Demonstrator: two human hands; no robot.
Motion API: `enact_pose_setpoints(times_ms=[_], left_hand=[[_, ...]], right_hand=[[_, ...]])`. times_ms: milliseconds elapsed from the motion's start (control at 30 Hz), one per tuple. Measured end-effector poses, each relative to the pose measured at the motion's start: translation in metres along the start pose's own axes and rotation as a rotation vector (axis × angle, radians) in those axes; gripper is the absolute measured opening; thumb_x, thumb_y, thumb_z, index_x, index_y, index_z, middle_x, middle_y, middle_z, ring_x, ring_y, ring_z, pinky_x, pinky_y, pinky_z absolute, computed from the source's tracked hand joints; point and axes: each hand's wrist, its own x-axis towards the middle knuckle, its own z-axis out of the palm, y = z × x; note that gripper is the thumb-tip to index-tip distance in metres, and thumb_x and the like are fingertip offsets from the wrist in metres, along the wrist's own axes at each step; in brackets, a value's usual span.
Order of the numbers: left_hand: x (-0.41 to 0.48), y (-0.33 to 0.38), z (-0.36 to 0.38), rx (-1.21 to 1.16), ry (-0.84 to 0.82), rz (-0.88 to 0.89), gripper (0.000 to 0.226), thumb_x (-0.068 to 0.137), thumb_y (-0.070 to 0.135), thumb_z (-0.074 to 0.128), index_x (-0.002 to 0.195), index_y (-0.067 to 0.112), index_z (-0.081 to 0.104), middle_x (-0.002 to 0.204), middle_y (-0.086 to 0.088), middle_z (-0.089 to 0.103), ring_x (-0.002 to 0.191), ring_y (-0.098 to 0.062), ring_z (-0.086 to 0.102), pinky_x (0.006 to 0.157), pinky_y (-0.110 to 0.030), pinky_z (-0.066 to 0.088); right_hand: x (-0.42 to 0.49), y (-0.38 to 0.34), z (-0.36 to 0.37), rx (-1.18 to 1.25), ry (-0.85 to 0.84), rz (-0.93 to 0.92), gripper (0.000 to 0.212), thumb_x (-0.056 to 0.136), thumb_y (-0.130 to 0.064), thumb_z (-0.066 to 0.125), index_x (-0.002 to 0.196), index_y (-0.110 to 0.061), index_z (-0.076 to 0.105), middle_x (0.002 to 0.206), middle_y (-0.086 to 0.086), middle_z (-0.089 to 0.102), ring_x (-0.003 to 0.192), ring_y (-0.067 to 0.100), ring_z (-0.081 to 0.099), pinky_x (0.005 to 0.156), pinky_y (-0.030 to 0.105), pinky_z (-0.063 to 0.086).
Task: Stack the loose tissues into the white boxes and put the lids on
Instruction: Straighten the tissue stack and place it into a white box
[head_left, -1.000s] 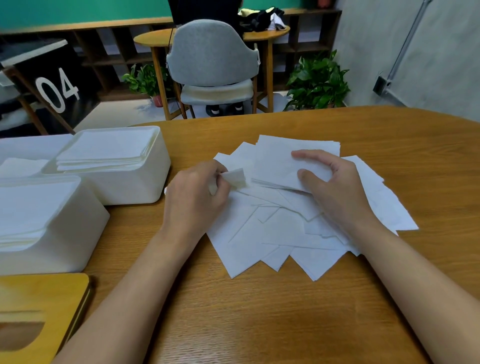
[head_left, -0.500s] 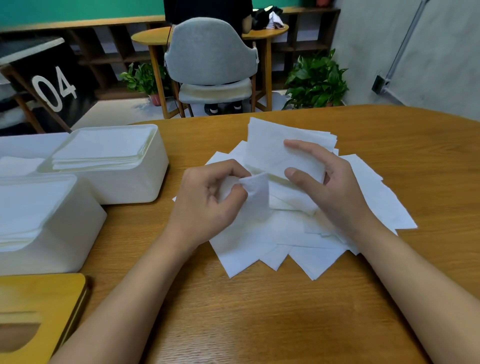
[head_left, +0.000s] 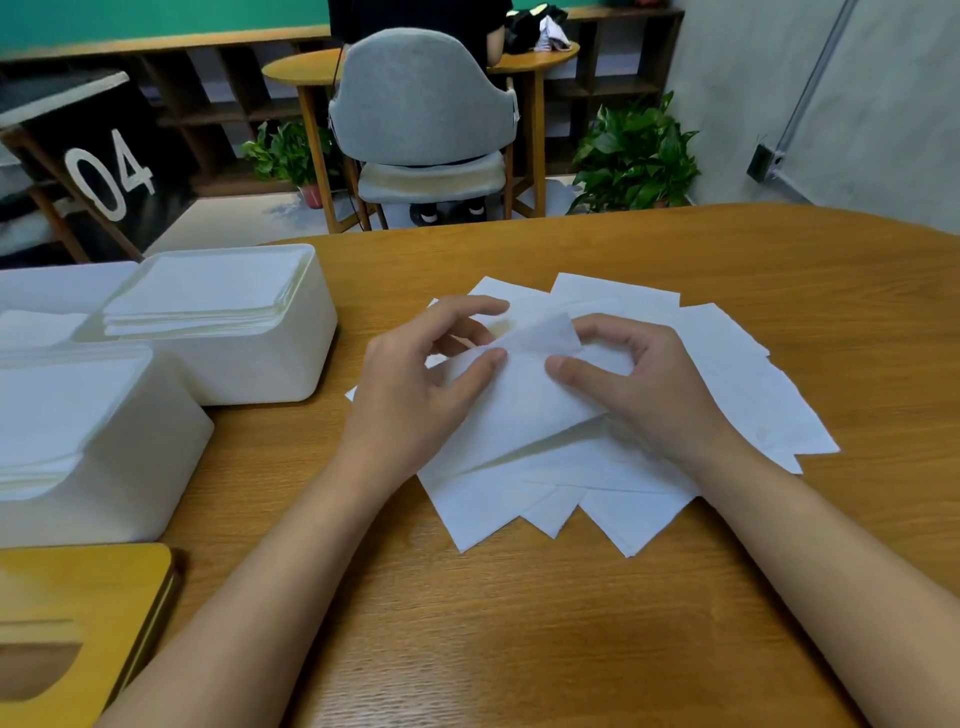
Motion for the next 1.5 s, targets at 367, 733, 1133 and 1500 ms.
enact_pose_setpoints(times_ms=[367,733,1133,1500], left_hand=[[0.001,0.007,0.004,-0.190,0.064,-0.106,0.036,0.089,0.014,0.085,0.121,0.022,0.073,0.095,0.008,0.078,0.100,-0.013,0.074,0.095,-0.031,0.056],[0.000,0.004,0.011,-0.214,0.059,-0.226,0.035,0.087,0.018,0.086,0.118,0.026,0.072,0.086,0.010,0.078,0.082,-0.006,0.068,0.077,-0.023,0.049],[0.000,0.007,0.006,-0.338,-0.033,-0.551,0.038,0.094,0.047,0.074,0.130,0.042,0.063,0.124,0.008,0.070,0.109,-0.012,0.070,0.093,-0.040,0.061],[-0.003,-0.008,0.012,0.006,-0.038,-0.204,0.063,0.092,0.017,0.079,0.144,0.035,0.048,0.119,0.012,0.060,0.104,-0.005,0.061,0.081,-0.016,0.049]], right_hand=[[-0.008,-0.006,0.008,-0.160,-0.163,-0.078,0.073,0.094,-0.028,0.077,0.152,-0.049,0.038,0.148,-0.039,0.041,0.137,-0.013,0.041,0.110,0.017,0.036],[-0.008,-0.006,0.011,-0.109,-0.116,-0.107,0.067,0.102,-0.015,0.066,0.152,-0.045,0.034,0.144,-0.033,0.045,0.124,0.008,0.060,0.108,0.049,0.050],[0.002,0.002,0.000,0.146,0.045,-0.083,0.049,0.100,-0.011,0.067,0.136,-0.039,0.051,0.145,0.000,0.053,0.127,0.027,0.060,0.103,0.058,0.054],[0.005,0.007,-0.010,0.003,0.152,0.038,0.032,0.099,-0.002,0.065,0.117,-0.024,0.079,0.120,-0.020,0.075,0.120,-0.004,0.064,0.112,0.031,0.049]])
